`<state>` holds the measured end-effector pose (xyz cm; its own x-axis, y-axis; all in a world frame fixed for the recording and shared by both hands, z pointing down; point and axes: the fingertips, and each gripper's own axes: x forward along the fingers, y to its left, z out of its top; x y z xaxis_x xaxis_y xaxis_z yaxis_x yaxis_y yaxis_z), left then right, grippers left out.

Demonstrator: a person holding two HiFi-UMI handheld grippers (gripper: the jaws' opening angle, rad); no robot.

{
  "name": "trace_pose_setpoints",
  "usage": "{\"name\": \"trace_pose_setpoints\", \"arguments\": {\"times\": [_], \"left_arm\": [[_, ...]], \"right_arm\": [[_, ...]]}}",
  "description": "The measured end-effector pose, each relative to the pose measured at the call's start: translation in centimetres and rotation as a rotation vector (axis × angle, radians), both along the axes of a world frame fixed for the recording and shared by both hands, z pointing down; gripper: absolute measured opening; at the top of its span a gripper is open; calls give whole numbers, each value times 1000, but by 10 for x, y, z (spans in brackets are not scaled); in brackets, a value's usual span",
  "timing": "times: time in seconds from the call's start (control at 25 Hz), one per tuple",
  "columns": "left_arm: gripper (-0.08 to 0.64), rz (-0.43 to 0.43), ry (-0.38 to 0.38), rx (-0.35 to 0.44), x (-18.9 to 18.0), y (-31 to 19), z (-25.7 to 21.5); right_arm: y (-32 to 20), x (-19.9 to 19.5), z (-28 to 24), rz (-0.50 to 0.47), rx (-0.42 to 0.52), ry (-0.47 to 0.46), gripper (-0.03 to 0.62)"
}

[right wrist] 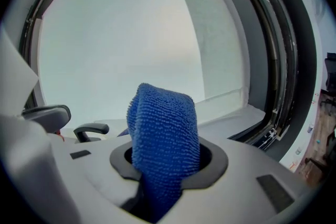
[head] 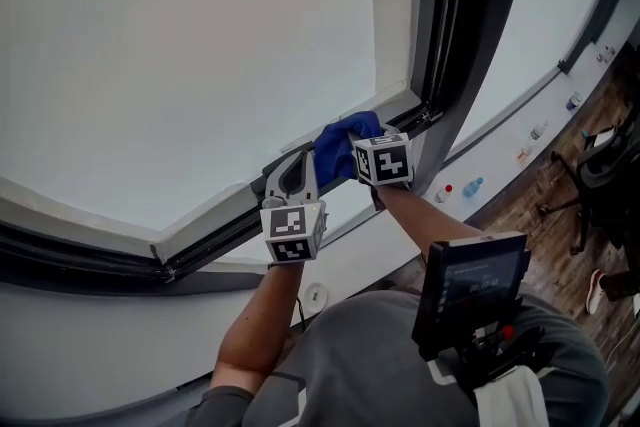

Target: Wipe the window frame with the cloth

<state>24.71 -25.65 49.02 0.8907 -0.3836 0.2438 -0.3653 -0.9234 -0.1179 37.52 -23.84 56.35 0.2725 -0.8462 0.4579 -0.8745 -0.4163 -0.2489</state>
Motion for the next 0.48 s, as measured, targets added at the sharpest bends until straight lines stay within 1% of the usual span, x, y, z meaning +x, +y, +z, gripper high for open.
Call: {"name": "trace_pose_setpoints", "arguments": {"times": [0.12, 0.36, 0.48], "left_arm": [[9, 19, 1, -6, 16, 8, 2], [9, 78, -9, 9, 47, 28, 3], [9, 100, -13, -5, 64, 39, 5]], "right_arm": [[12, 26, 1, 52, 2, -5, 141], [35, 73, 1, 162, -3, -5, 141], [44, 91, 2, 189, 3, -10, 141]]}}
